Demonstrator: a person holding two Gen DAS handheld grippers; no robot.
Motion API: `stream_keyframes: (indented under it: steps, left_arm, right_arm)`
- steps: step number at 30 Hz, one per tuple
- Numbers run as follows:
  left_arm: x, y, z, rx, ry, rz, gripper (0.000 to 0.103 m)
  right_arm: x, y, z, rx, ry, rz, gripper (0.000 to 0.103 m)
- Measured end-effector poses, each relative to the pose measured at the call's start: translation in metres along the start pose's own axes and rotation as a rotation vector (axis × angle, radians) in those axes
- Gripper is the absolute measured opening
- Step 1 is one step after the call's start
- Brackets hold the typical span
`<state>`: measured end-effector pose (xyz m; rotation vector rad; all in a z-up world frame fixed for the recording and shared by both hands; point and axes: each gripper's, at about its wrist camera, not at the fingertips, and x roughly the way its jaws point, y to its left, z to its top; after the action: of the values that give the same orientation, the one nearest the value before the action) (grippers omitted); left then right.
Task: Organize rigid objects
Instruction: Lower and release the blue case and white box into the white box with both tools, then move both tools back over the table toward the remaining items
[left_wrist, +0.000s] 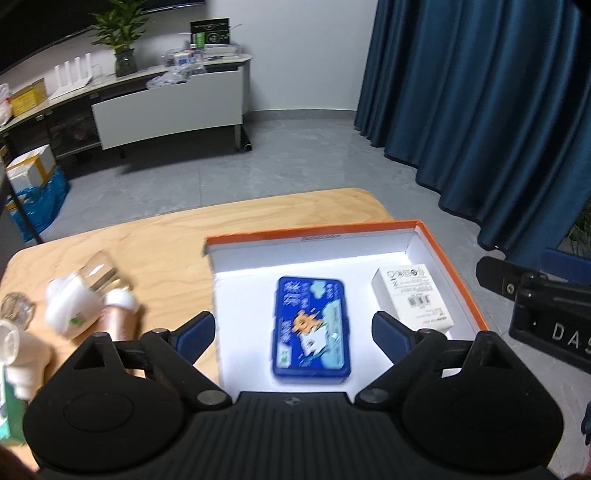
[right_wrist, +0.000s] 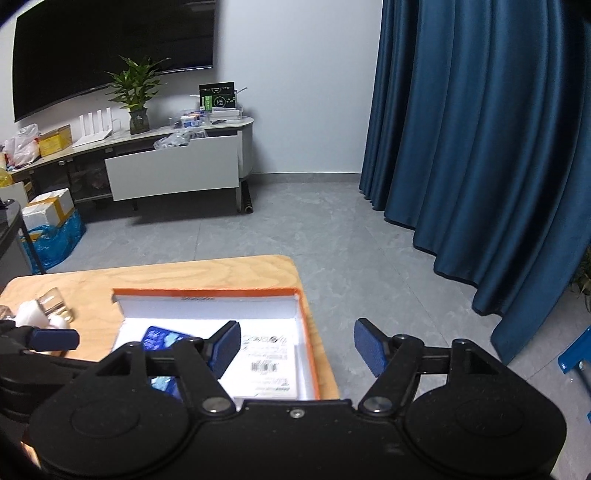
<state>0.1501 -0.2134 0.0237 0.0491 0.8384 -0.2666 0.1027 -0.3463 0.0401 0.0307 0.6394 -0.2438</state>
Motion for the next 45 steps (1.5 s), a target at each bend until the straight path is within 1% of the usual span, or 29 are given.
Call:
stream_keyframes:
  steps: [6,11,18,28,35,38,42,45]
  left_arm:
    - [-0.028,0.017,-0.019,-0.030,-0.011,0.030,0.096]
    - [-0.046,0.034,-0.038,-0.056,-0.019,0.052,0.096]
    - [-0.064,0.061,-0.063,-0.081,-0.019,0.091,0.097]
    - [-0.087,0.100,-0.094,-0.144,-0.010,0.136,0.097]
    - [-0.102,0.137,-0.117,-0.207,-0.011,0.176,0.097]
    - [-0.109,0.155,-0.129,-0.238,-0.011,0.199,0.097]
    - [-0.115,0.178,-0.143,-0.256,-0.005,0.245,0.097]
    - [-0.114,0.202,-0.146,-0.309,-0.004,0.268,0.099]
  right_arm:
    - [-0.016,0.010,-0.016,0.011,0.025,0.025,0.087]
    - [-0.026,0.024,-0.031,-0.002,0.043,0.061,0.088]
    - [-0.035,0.052,-0.052,-0.033,0.073,0.103,0.089]
    - [-0.045,0.099,-0.069,-0.099,0.102,0.180,0.089]
    - [-0.051,0.134,-0.083,-0.116,0.136,0.245,0.089]
    - [-0.052,0.151,-0.093,-0.114,0.163,0.288,0.089]
    - [-0.052,0.176,-0.105,-0.121,0.204,0.337,0.089]
    - [-0.053,0.194,-0.113,-0.144,0.226,0.376,0.089]
